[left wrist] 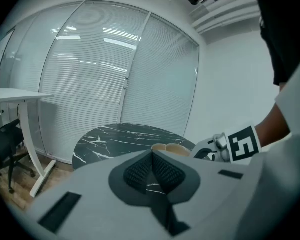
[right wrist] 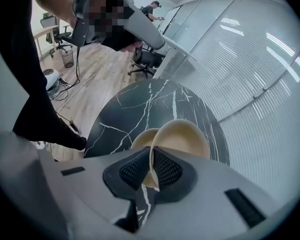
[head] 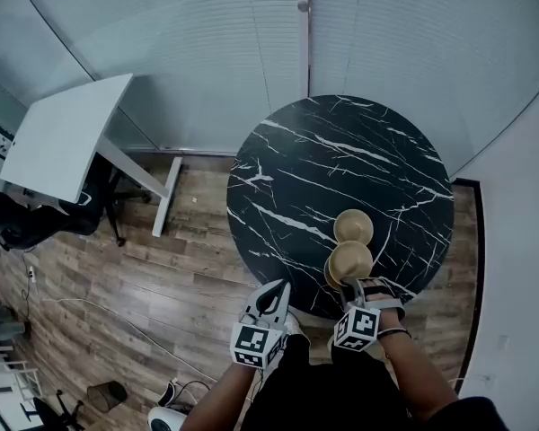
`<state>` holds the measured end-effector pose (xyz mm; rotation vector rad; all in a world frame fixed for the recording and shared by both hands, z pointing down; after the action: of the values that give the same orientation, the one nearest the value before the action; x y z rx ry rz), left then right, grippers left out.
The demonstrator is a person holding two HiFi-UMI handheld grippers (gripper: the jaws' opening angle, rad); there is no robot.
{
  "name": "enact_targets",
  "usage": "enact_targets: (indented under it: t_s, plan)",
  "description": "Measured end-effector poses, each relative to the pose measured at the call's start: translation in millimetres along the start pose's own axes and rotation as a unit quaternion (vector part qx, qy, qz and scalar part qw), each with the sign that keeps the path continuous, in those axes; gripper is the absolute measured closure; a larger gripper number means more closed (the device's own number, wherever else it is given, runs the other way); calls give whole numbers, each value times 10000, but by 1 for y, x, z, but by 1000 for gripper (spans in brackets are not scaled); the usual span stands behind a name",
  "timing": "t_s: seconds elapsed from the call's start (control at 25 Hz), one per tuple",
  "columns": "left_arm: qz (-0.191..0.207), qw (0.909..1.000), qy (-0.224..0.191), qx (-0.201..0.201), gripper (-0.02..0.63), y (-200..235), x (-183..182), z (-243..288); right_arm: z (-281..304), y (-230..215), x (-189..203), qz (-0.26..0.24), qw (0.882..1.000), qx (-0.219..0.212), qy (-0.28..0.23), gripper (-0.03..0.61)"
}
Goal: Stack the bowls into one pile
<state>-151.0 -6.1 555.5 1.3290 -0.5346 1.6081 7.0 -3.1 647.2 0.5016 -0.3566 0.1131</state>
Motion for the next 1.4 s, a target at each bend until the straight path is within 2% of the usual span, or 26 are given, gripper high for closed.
enact_targets:
  t_s: [0.2,0.4,0.96,1.2,1.4]
  plan:
    - [8,9995,214,-212,600,4,10,1,-1,7,4,-42,10000,-73,3,554]
    - [1,9995,211,-246,600,4,10,0,4,14,9,-98,9996,-239,83,548]
    - [151,9949,585,-810,600,16,18,1,11,24,12,-118,9982,-577,142,522]
    - [187,9957,524,-746,600,9,14,1,4,18,10,-8,9985,-544,1,468]
    - [153,9959,559,-696,600,1,18,2,-9,7,4,198,9991,-291,-248,451]
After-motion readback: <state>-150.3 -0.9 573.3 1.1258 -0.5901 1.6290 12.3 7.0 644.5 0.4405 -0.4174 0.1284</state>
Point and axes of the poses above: the fingertips, and each gripper's own axes: z forward along the fingers, y to its left, x out of its underside, the point moved 3 cm from there along -z, backward along the fingers, and after that the axes turned 4 degrees about -y, right-handed, at the moved point
